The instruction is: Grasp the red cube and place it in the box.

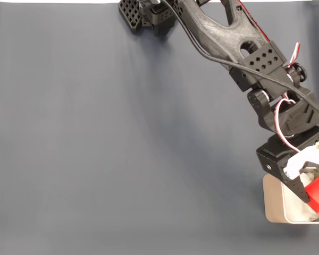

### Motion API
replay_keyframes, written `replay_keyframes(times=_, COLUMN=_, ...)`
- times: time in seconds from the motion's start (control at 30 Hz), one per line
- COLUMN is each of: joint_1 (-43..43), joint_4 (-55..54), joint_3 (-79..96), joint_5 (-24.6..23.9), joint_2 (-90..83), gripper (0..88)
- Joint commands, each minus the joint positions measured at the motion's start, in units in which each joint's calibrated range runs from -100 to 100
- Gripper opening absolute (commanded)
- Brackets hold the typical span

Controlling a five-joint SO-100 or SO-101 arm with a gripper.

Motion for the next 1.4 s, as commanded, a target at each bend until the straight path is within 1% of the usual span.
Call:
replay_keyframes(times=0.0, joint_1=0.8, joint_4=0.9, joint_3=0.1, joint_5=0.7, joint_2=-2.8, gripper=30.3)
replay_keyframes(times=0.17, joint_1=1.2, joint_4=0.9, joint_3=-0.1, joint_5=1.9, joint_2=-3.3, gripper=42.6)
replay_keyframes(times=0.23, joint_1=1.2, joint_4=0.6, joint_3=-0.9, joint_5=1.8, joint_2=-3.1, gripper=45.7)
replay_keyframes(times=0.33, joint_1=1.0, joint_4=0.3, joint_3=-1.2, joint_5=1.8, joint_2=-3.0, gripper=48.0)
replay_keyframes(times=0.57, joint_1=0.8, joint_4=-1.1, joint_3=-0.7, joint_5=1.9, joint_2=-2.9, gripper=49.6)
replay_keyframes(times=1.0, joint_1=0.8, joint_4=-3.5, joint_3=0.2, joint_5=1.9, joint_2=-3.0, gripper=49.8)
replay_keyframes(times=1.3, joint_1=1.0, joint_4=-4.1, joint_3=0.2, joint_5=1.6, joint_2=-3.3, gripper=49.1)
replay_keyframes(times=1.37, joint_1=1.0, joint_4=-4.1, joint_3=0.2, joint_5=1.5, joint_2=-3.3, gripper=47.8)
